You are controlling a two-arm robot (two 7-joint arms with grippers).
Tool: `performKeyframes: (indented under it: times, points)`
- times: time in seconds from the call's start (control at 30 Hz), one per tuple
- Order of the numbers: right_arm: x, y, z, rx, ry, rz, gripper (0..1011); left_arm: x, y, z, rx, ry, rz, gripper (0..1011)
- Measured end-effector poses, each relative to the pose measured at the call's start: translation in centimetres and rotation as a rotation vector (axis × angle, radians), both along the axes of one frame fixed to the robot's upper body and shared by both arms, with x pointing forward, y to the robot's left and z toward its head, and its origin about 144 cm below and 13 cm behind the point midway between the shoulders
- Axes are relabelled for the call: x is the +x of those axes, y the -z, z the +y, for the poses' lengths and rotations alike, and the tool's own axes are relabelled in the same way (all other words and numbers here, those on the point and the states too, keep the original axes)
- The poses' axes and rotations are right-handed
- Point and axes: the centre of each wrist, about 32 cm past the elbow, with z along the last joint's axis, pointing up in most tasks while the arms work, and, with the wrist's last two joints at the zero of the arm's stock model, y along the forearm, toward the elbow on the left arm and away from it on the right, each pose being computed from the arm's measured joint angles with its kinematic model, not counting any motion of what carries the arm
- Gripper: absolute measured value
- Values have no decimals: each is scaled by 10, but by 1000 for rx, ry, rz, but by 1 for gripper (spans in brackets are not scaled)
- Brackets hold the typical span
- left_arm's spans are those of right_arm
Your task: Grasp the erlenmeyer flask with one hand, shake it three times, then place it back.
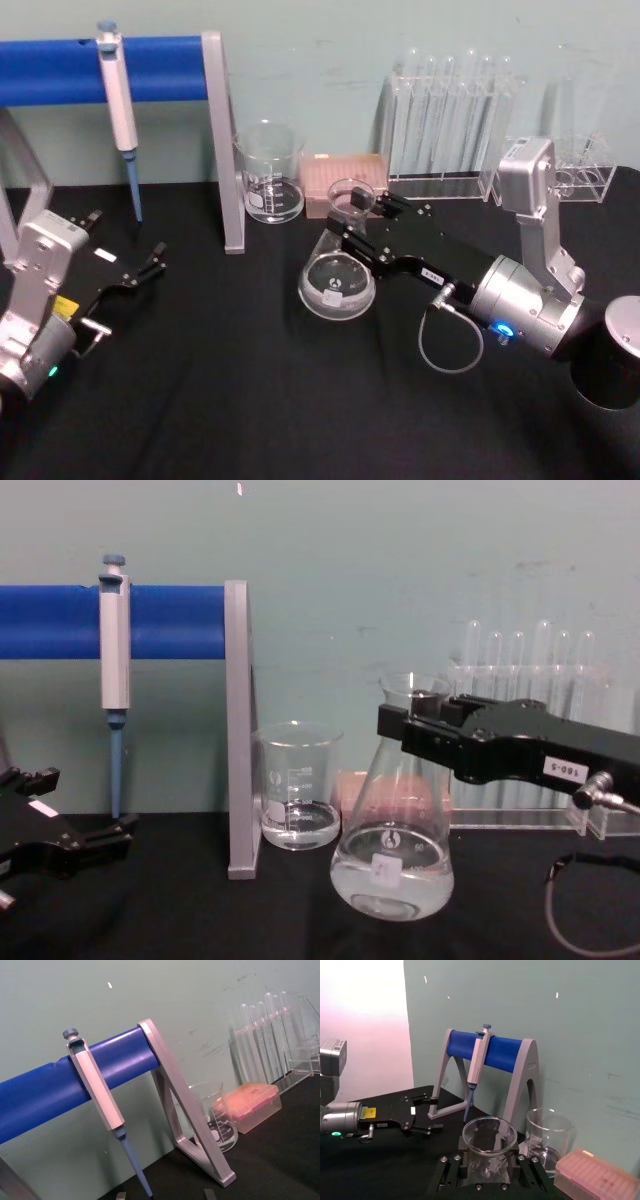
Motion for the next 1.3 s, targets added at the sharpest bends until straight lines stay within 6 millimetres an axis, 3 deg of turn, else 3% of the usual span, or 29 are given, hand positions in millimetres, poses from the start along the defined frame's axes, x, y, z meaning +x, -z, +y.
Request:
performKeyframes:
  times: [1.3]
  points:
    - [10,29,-1,-38,-17,92,449,0,0,0,0,0,0,1001]
